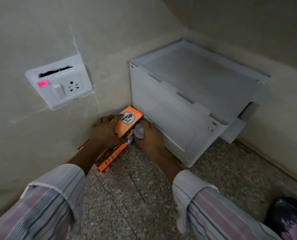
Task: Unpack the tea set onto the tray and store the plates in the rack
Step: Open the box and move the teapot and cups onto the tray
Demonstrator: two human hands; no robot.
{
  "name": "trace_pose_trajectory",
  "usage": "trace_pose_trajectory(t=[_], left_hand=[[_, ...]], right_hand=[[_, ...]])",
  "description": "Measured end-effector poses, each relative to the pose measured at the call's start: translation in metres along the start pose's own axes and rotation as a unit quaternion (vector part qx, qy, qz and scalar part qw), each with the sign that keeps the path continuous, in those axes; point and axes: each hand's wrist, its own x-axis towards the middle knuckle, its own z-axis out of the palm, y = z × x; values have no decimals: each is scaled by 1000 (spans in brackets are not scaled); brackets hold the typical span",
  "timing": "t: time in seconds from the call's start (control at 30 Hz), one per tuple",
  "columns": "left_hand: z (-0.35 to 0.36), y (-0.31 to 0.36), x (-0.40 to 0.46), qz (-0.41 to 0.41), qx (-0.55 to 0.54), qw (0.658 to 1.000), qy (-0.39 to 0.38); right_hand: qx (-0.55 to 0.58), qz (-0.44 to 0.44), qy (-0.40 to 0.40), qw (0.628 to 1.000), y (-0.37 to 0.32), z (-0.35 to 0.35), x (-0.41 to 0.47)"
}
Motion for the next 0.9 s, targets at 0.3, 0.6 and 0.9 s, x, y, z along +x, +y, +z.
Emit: trace_pose_trajectory(t=[0.3,0.6,0.9], left_hand=[[11,46,-74,-15,-98,994,-38],[31,133,-200,3,-94,995,-27],[39,222,-252,89,-87,992,-21]], right_hand=[[8,36,14,999,9,-28,-92],[6,118,55,992,54,-90,-229],[-27,220,79,972,117,-159,-314]])
